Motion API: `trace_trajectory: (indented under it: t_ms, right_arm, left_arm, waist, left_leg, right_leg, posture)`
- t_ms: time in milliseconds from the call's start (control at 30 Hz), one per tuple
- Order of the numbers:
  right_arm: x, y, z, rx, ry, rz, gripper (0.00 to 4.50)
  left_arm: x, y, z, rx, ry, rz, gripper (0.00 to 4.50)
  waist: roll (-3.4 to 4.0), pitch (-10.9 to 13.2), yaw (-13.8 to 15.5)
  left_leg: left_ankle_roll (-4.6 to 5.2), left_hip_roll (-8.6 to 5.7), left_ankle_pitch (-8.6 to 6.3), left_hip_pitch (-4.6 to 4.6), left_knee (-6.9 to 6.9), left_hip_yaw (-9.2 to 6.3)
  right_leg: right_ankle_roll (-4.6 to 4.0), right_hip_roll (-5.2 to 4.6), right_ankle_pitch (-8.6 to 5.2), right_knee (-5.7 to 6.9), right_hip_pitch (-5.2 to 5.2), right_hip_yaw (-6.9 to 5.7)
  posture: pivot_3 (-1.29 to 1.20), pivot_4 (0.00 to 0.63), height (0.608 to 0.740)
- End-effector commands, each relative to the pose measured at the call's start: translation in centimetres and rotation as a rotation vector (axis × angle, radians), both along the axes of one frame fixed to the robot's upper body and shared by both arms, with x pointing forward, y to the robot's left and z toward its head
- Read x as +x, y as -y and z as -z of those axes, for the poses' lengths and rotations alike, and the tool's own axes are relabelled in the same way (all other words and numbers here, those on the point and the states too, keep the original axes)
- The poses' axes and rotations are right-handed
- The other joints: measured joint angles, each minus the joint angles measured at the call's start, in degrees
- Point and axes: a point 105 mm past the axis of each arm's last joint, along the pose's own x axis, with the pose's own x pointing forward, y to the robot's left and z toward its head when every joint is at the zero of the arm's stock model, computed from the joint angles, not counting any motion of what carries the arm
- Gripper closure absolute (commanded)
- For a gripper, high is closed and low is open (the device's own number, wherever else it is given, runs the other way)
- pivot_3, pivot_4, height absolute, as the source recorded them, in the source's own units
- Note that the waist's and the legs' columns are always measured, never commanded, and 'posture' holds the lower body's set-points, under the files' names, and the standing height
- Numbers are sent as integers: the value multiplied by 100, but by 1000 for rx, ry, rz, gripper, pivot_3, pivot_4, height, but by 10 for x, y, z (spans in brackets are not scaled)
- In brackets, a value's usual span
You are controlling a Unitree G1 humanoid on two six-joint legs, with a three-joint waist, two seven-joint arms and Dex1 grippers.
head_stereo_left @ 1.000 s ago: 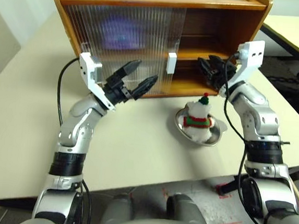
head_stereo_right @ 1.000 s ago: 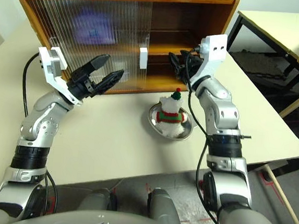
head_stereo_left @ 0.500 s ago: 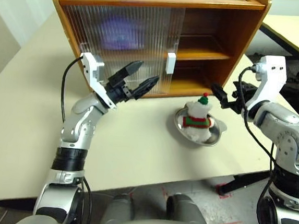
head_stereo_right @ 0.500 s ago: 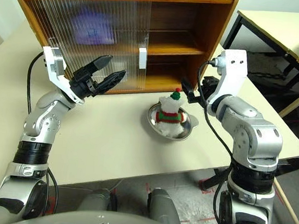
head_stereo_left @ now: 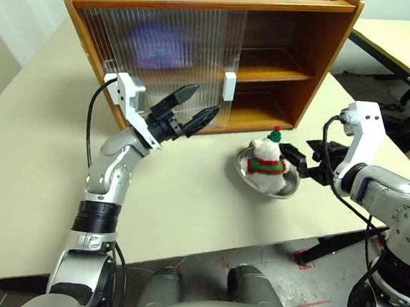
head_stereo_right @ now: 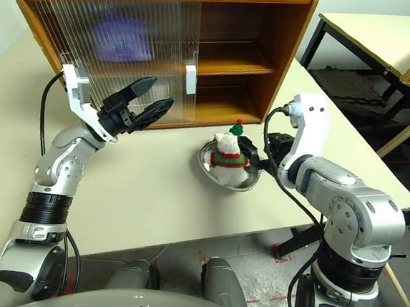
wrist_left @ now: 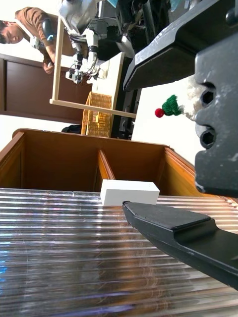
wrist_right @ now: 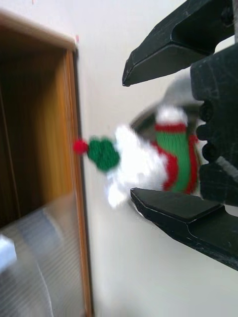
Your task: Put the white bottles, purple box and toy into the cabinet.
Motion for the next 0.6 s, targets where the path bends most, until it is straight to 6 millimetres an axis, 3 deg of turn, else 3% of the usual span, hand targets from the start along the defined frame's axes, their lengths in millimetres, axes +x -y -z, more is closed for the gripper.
trace_trajectory:
  t_ms: [33, 300, 600]
  right_arm:
    - [-5, 0, 8, 15, -31, -1, 51]
    - [-6, -12, 30, 42, -78, -14, 51]
    - [5, -18, 47, 65, -95, -29, 51]
  left_arm:
    - [-2, 1, 1, 16, 3, 5, 0]
    - [-2, -2, -1, 24, 8, -6, 0]
    - [-4, -7, -4, 30, 15, -33, 0]
  waist:
    - [-1, -1, 0]
    - [-4, -3, 3]
    - [-8, -5, 24]
  left_leg:
    - [0, 0, 0, 0, 0, 0]
    - [0, 0, 0, 0, 1, -1]
    - [0, -1, 0, 0, 3, 0]
  right_leg:
    - [0, 0, 0, 0, 0, 0]
    - [0, 2, 0, 0, 0, 0]
    - [0, 1, 1, 3, 1, 1]
  posture:
    - [-57, 0, 740]
    - [-38, 0, 740]
    - [-2, 0, 740]
